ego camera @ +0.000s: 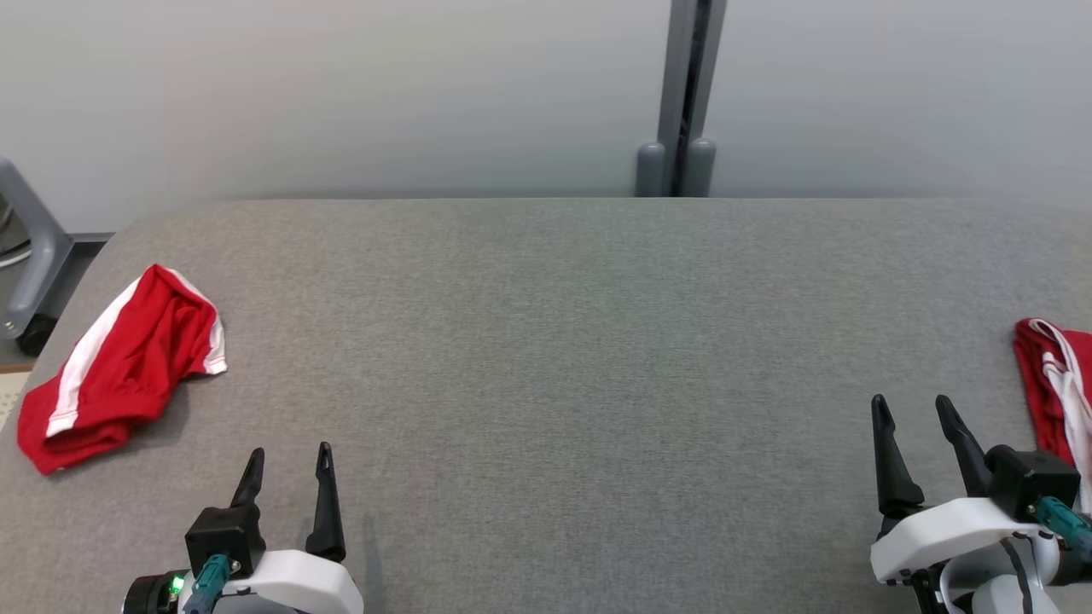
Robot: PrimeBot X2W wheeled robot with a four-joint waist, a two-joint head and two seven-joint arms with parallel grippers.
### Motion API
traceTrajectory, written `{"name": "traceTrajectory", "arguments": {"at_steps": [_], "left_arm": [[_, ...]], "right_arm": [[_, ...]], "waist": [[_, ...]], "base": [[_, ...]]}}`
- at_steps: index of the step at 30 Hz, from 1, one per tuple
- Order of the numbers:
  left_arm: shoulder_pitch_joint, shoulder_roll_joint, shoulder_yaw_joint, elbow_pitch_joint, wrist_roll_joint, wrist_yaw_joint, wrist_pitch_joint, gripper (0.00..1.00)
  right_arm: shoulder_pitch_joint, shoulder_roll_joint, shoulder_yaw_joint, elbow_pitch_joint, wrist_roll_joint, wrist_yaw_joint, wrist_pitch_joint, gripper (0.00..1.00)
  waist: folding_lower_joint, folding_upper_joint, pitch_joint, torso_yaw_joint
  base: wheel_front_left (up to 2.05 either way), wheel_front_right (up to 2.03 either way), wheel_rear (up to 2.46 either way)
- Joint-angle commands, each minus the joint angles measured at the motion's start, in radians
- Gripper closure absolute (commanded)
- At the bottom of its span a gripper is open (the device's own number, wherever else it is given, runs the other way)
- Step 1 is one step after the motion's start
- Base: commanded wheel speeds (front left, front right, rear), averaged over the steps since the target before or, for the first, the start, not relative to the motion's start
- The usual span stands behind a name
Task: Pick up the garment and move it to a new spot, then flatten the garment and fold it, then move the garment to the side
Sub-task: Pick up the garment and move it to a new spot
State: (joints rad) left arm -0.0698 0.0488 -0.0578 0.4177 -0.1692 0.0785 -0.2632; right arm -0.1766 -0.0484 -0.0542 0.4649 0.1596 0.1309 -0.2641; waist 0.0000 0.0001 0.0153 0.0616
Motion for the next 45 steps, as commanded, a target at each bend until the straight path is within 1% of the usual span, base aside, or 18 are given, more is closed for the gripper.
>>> {"name": "traceTrajectory", "arguments": {"at_steps": [1,3,6,18,21,25,29,34,35,36,37,40,42,45], "left_arm": [[-0.01,0.004,0.0,0.001,-0.008,-0.005,-0.002,0.0],[-0.011,0.005,0.0,-0.001,-0.016,0.003,-0.002,0.0],[-0.009,0.004,0.0,0.008,-0.018,0.001,-0.002,0.0],[0.012,0.004,0.042,0.015,-0.019,0.007,-0.002,0.0],[0.021,0.004,0.064,0.017,-0.016,0.006,-0.002,0.0],[0.03,0.003,0.088,0.017,-0.02,-0.002,-0.002,0.0],[0.034,0.004,0.107,0.021,-0.03,-0.008,-0.002,0.0],[0.031,0.004,0.12,0.025,-0.043,-0.014,-0.002,0.0],[0.015,0.004,0.119,0.034,-0.051,-0.024,-0.002,0.0],[0.015,0.004,0.119,0.034,-0.051,-0.024,-0.002,0.0],[-0.006,0.005,0.128,0.049,-0.065,-0.038,-0.002,0.0],[-0.051,0.004,0.151,0.077,-0.071,-0.055,-0.002,0.0],[-0.069,0.004,0.162,0.09,-0.074,-0.061,-0.002,0.0],[-0.145,0.005,0.187,0.14,-0.057,-0.092,-0.002,0.0]], "right_arm": [[0.009,-0.005,-0.001,0.004,0.006,0.0,0.0,0.0],[0.007,-0.005,0.0,0.007,0.008,0.0,0.0,0.0],[0.005,-0.005,0.009,0.008,0.003,0.0,0.0,0.0],[0.017,-0.005,0.07,0.009,0.018,0.0,0.0,0.0],[0.015,-0.005,0.092,0.007,0.018,0.0,0.0,0.0],[0.008,-0.006,0.119,0.01,0.026,0.0,0.0,0.0],[-0.005,-0.006,0.137,0.011,0.017,0.0,0.0,0.0],[-0.021,-0.006,0.15,0.009,0.005,0.0,0.0,0.0],[-0.023,-0.006,0.153,0.006,-0.006,0.0,0.0,0.0],[-0.023,-0.006,0.153,0.006,-0.006,0.0,0.0,0.0],[-0.031,-0.006,0.152,0.001,-0.016,0.0,0.0,0.0],[-0.048,-0.006,0.147,-0.016,-0.034,0.0,0.0,0.0],[-0.053,-0.006,0.149,-0.021,-0.04,0.0,0.0,0.0],[-0.069,-0.006,0.151,-0.04,-0.058,0.0,0.0,0.0]], "waist": [[0.0,-0.0001,0.003,0.019],[0.0,-0.0001,0.009,0.048],[0.0,-0.0001,0.019,0.098],[0.0,-0.0001,0.033,0.338],[0.0,-0.0001,0.036,0.383],[0.0,-0.0001,0.04,0.423],[0.0,-0.0001,0.053,0.434],[0.0,-0.0001,0.071,0.418],[0.0,-0.0001,0.084,0.403],[0.0,-0.0001,0.084,0.403],[0.0,-0.0001,0.101,0.386],[0.0,-0.0001,0.134,0.355],[0.0,-0.0001,0.148,0.342],[0.0,-0.0001,0.192,0.309]], "base": [[0.0,0.0,0.0],[0.0,0.0,0.0],[0.0,0.0,0.0],[0.0,0.0,0.0],[0.0,0.0,0.0],[0.0,0.0,0.0],[0.0,0.0,0.0],[0.0,0.0,0.0],[0.0,0.0,0.0],[0.0,0.0,0.0],[0.0,0.0,0.0],[0.0,0.0,0.0],[0.0,0.0,0.0],[0.0,0.0,0.0]]}}
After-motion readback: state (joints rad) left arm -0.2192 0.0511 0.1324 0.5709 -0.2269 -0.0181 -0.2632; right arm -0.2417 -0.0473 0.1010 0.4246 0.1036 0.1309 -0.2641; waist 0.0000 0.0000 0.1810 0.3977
